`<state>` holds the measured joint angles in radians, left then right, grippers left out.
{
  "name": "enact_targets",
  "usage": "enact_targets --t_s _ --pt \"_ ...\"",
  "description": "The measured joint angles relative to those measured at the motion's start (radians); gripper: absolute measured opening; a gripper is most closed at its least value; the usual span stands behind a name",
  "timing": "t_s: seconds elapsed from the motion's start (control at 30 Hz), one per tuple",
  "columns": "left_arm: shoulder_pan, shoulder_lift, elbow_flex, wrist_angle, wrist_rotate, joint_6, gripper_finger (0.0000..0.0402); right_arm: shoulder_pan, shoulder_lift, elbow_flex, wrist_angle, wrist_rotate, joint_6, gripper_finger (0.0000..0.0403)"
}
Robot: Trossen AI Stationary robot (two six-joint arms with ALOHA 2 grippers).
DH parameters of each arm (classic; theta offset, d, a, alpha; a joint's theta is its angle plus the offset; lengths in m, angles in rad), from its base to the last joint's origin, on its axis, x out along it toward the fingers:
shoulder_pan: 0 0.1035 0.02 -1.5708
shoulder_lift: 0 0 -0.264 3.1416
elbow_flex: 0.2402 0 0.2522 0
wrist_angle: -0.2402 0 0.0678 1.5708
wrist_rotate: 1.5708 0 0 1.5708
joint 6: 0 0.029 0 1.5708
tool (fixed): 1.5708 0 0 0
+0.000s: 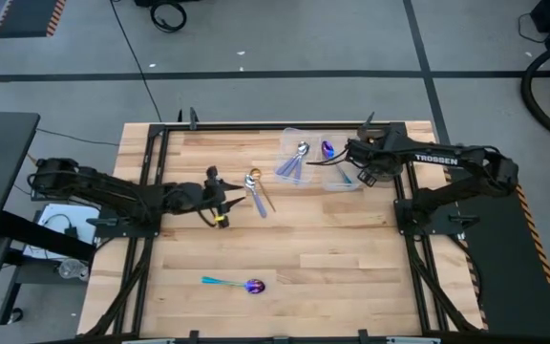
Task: Sort silverware by color (type)
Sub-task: Put the purple spoon into the right transparent bin
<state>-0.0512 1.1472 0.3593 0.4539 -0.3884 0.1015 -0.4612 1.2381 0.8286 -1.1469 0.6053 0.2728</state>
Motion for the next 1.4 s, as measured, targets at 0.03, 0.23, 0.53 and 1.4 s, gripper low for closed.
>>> enact_targets --t_s 0.03,0.23,0.53,1.4 --pt "0.008 0.000 0.020 -0.063 0.000 -0.025 0.0155 0.012 -0.001 0.011 0.001 0.025 0.014 0.0094" --pt "0.043 0.000 0.071 -0.247 0.001 -0.164 0.0155 0.077 -0.006 0.052 0.003 0.184 0.118 0.0093" --pt "-0.002 0.000 0.071 -0.368 0.276 -0.271 0.0155 0.190 -0.006 0.052 0.107 0.129 0.189 0.0093" --pt "-0.577 0.325 0.261 -0.433 0.093 -0.795 0.0155 0.559 0.064 0.014 0.818 0.030 0.062 0.0094"
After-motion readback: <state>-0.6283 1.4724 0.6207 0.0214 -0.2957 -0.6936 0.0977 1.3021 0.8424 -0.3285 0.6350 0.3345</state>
